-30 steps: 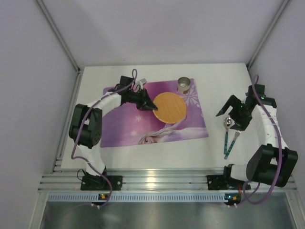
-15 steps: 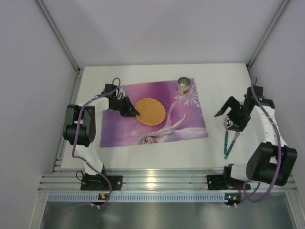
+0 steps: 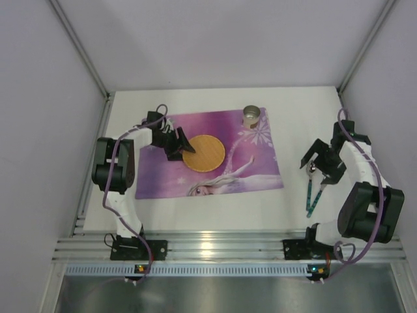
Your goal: Set the dinner table for one person
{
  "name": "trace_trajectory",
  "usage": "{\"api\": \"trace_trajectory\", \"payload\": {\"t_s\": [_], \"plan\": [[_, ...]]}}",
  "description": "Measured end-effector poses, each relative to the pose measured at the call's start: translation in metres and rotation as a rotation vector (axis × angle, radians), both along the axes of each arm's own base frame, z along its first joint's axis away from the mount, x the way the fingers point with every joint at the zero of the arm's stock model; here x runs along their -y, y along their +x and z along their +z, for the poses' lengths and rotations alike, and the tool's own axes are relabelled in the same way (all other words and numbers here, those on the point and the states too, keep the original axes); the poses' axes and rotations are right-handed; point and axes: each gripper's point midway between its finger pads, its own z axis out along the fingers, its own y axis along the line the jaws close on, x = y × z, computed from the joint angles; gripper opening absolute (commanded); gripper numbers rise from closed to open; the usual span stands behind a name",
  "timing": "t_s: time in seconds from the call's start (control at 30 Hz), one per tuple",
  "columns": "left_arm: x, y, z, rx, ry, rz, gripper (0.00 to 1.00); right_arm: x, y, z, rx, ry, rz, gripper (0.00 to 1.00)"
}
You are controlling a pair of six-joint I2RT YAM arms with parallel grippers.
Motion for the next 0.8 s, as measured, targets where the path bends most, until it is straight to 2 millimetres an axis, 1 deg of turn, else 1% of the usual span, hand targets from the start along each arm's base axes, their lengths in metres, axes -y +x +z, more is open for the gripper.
{"api": "trace_trajectory", "payload": {"t_s": [0.07, 0.23, 0.33, 0.4, 0.6, 0.7, 0.73, 0.8], "plan": [[0.003, 0.006, 0.006, 0.015, 0.006, -0.003, 0.76, 0.007, -0.006, -0.010, -0.040, -0.036, -0.004, 0.97], [0.001, 0.009, 0.007, 0.017, 0.029, 0.010, 0.76, 0.017, -0.014, -0.038, -0.134, -0.084, 0.000, 0.91], [0.000, 0.009, 0.008, 0.015, 0.034, 0.016, 0.76, 0.019, -0.014, -0.050, -0.165, -0.092, 0.001, 0.86], [-0.001, 0.009, 0.008, 0.013, 0.043, 0.022, 0.76, 0.021, -0.010, -0.056, -0.167, -0.095, 0.001, 0.83], [-0.012, 0.005, 0.011, 0.005, 0.100, 0.045, 0.75, 0.020, -0.001, -0.072, -0.174, -0.093, 0.013, 0.78], [-0.015, 0.003, 0.013, 0.002, 0.119, 0.050, 0.75, 0.018, 0.000, -0.080, -0.193, -0.094, 0.024, 0.71], [-0.016, 0.002, 0.014, 0.001, 0.124, 0.052, 0.74, 0.018, 0.001, -0.080, -0.195, -0.098, 0.028, 0.64], [-0.018, 0.001, 0.015, -0.002, 0.133, 0.055, 0.74, 0.019, 0.000, -0.081, -0.201, -0.103, 0.036, 0.56]]}}
